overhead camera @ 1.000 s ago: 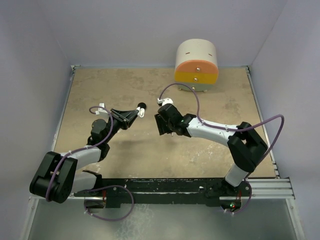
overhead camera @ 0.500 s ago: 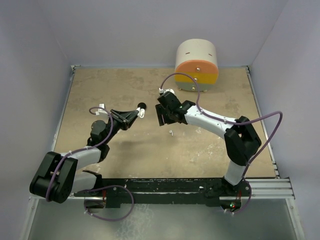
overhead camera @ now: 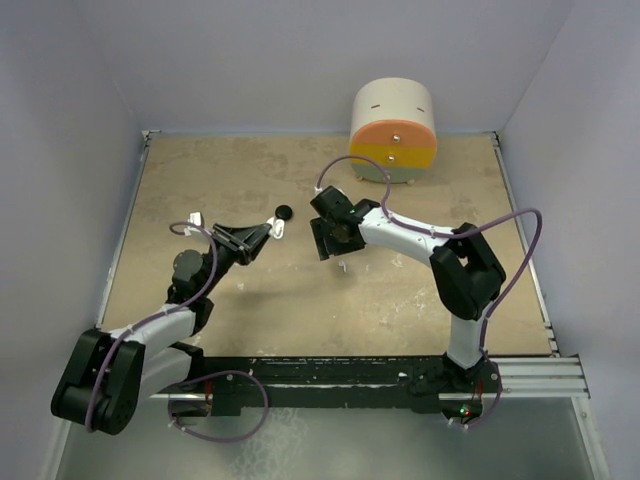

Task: Insert the wireless bluetooth earbuds into the charging case
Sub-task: Pick up the earbud from the center of the board.

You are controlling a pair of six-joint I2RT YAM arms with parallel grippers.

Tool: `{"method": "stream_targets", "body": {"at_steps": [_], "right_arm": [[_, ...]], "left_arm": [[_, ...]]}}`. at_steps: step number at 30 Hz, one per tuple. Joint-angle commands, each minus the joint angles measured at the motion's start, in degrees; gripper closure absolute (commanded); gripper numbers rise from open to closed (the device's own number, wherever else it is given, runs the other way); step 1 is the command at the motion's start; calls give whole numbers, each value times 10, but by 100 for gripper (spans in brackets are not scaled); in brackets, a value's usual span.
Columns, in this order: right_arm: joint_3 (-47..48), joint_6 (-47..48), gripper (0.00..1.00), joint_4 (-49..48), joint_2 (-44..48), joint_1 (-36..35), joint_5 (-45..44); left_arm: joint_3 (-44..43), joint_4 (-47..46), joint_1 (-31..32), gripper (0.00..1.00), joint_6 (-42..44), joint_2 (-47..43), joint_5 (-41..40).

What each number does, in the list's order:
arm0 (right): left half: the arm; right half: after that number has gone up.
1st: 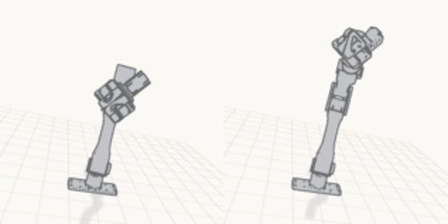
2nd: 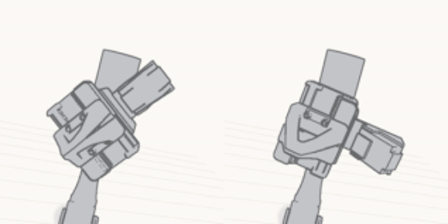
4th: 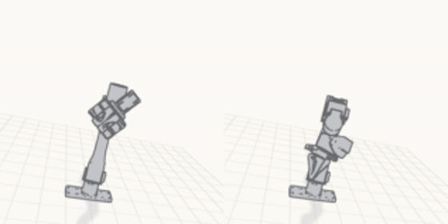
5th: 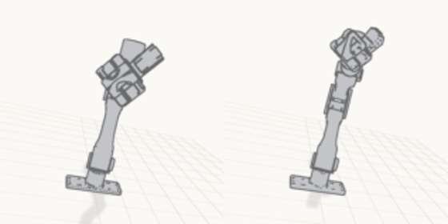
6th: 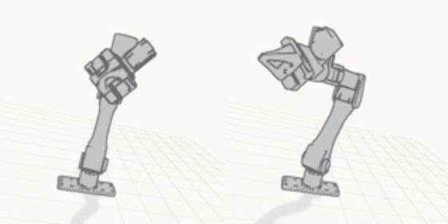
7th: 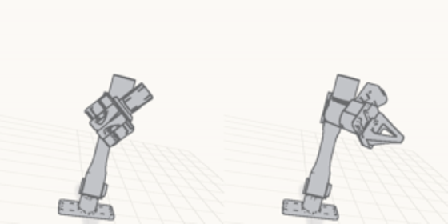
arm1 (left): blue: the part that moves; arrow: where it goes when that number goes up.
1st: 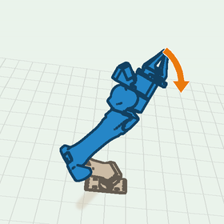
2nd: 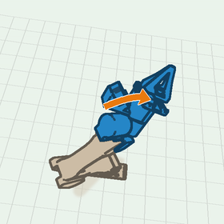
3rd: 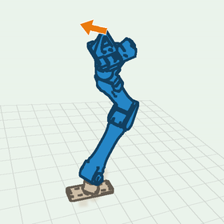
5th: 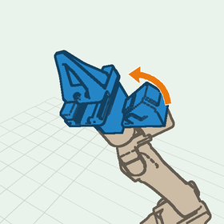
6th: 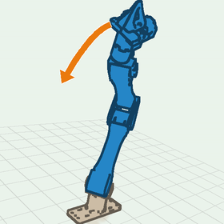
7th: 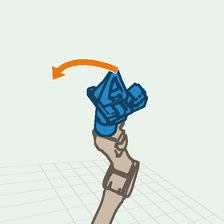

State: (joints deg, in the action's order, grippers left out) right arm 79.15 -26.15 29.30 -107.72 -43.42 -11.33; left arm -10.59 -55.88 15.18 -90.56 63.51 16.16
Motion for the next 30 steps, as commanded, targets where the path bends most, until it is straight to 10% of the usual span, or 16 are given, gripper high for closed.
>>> {"method": "stream_targets", "body": {"at_steps": [1,30], "right_arm": [[-20,-9,34,-2,13,5,18],[-74,25,40,-61,-8,43,78]], "left_arm": [[0,9,-5,100,10,-33,6],[6,-17,-7,100,5,-12,14]]}}
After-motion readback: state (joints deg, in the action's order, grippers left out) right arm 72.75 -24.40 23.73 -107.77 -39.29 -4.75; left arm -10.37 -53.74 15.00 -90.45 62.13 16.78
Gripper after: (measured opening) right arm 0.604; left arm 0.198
